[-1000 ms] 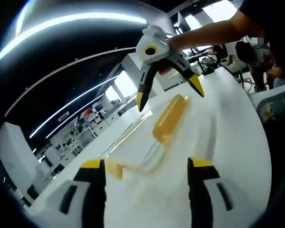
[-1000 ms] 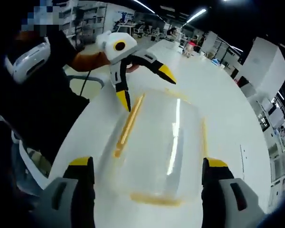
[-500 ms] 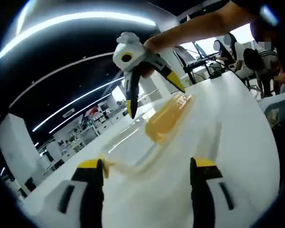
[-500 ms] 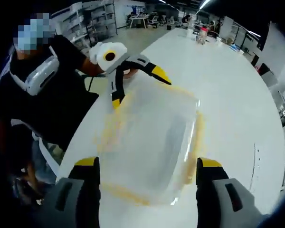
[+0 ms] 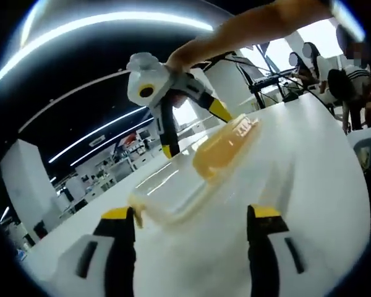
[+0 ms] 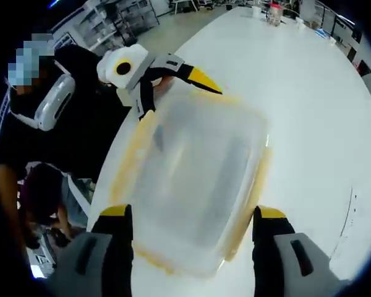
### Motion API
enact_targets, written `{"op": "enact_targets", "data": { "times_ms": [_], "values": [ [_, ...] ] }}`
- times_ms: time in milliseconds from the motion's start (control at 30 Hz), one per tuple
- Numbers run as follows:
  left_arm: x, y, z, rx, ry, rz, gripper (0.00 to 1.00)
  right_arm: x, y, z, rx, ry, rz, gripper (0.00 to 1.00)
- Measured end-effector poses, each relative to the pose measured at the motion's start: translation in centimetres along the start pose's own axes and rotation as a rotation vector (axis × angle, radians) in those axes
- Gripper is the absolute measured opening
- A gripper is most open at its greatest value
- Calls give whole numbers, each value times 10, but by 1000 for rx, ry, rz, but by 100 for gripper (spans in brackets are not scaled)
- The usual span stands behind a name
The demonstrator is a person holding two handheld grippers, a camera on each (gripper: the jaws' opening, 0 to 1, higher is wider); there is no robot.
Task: Snap each plastic latch of the storage box into its locked position after aligning the lid with the box until every specified latch is closed and the lid sits flush.
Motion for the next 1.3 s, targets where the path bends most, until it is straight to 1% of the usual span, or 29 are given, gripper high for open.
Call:
{"op": "enact_targets", "data": {
  "times_ms": [33,67,167,300,367,400,433,533,567,633,800,933,1033,1067,1100,1133,1167,1233,1267,1300],
  "values": [
    [3,2,0,-20,8,-46,71,-1,-1,1,-12,-3,6,78],
    [1,2,3,-13,4,-43,71,-1,-2,1,-33,-2,16,78],
    [2,4,4,9,3,-52,71,-2,-3,3,-66,1,30,77],
    [3,4,7,16,1,-68,70,-2,-2,3,-78,-6,52,76],
    [3,5,8,4,1,-109,69,-2,-1,3,-74,-8,65,75],
    [6,9,8,-22,7,-191,67,-1,0,3,-69,-8,76,75],
    [3,8,8,6,5,-142,67,-1,0,3,-65,-9,84,74],
    [5,8,10,2,8,-147,66,-2,2,4,-55,-14,100,73],
    [5,6,11,-12,8,-150,66,4,2,2,-55,-17,104,72],
    [5,7,11,-20,10,-152,66,5,3,2,-57,-24,105,72],
    [7,10,10,8,7,-160,64,7,4,2,-64,-33,97,70],
    [7,11,9,26,6,-158,64,14,3,1,-92,-39,102,69],
    [7,10,10,24,6,-161,63,18,3,0,-102,-44,109,67],
    [7,10,10,24,5,-165,63,19,3,0,-110,-44,111,67],
    [7,10,10,27,8,-165,62,20,1,0,-136,-42,112,67],
    [3,9,11,35,3,-162,61,21,1,1,-140,-40,113,67],
    [2,9,14,43,-3,-182,59,22,1,0,-142,-41,113,67],
    [0,7,18,58,-14,-221,59,24,0,-1,-145,-43,113,66],
    [-2,8,17,34,6,-158,60,23,0,-2,-148,-43,116,66],
    [0,8,13,33,4,-159,60,24,1,-3,-146,-44,117,66]
  ]
}}
Point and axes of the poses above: the point that each gripper's makers call its tool centre point, and the gripper's own axes: z roughly forward along the fingers, x roughly to its right, y roughly out of its underside, the point moved 6 cm from there along -z, roughly backward along the fingers, and after that the axes turned 7 degrees about x, right-handed, at the moved point
